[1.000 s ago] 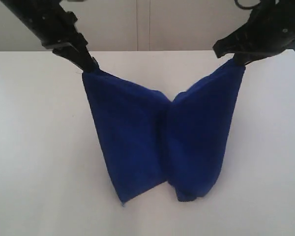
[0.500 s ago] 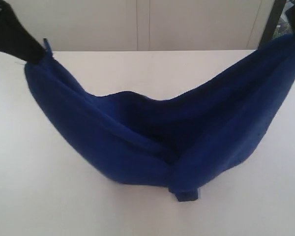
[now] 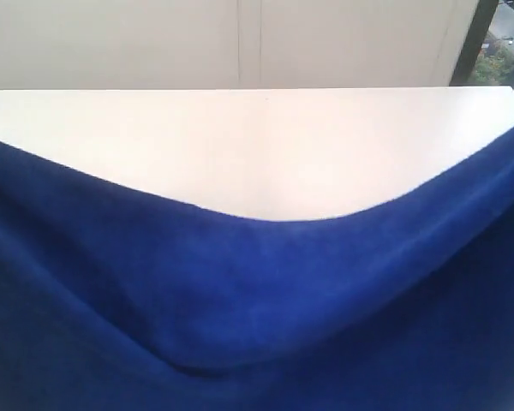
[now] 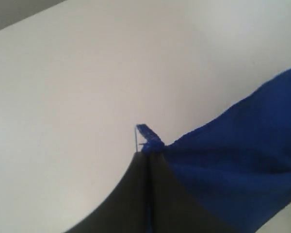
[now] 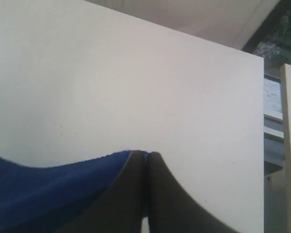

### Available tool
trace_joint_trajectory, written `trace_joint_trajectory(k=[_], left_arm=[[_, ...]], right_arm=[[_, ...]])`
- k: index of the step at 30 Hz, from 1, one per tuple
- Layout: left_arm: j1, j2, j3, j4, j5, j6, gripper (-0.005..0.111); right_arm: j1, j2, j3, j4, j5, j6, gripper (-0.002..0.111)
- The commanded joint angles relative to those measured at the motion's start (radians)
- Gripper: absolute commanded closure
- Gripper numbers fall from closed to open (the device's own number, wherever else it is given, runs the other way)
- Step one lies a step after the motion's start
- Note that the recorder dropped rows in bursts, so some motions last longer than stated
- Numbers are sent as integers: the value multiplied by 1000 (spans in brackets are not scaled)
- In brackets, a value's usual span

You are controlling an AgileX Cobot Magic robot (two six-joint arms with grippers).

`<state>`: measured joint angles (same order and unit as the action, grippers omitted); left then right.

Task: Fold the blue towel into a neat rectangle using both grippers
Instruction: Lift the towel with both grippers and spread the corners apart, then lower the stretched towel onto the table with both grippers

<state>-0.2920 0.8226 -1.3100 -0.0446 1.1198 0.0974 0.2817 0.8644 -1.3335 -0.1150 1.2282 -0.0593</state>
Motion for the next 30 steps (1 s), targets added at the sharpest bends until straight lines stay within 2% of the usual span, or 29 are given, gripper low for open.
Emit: trace_joint_trajectory(k=[1, 5, 7, 9, 13, 18, 23, 30], left_arm=[[1, 112, 112, 14, -125, -30, 107], [1, 247, 234, 62, -318, -59, 107], [1, 326, 295, 140, -463, -97, 107], [5, 408, 352, 224, -669, -187, 107], [43, 566, 397, 251, -920, -262, 107], [103, 718, 397, 247, -1166, -285, 107], [136, 818, 392, 240, -1338, -281, 107], [184, 917, 364, 212, -1438, -280, 107]], right_arm=[[-3, 125, 28, -36, -82, 20, 108], [-3, 268, 116, -74, -217, 51, 108], [-3, 353, 164, -153, -311, 118, 108], [-3, 435, 197, -240, -409, 200, 108], [-3, 576, 208, -361, -556, 291, 108], [-35, 726, 208, -431, -694, 395, 108], [-80, 842, 208, -446, -833, 448, 108], [-165, 926, 165, -446, -888, 485, 108]])
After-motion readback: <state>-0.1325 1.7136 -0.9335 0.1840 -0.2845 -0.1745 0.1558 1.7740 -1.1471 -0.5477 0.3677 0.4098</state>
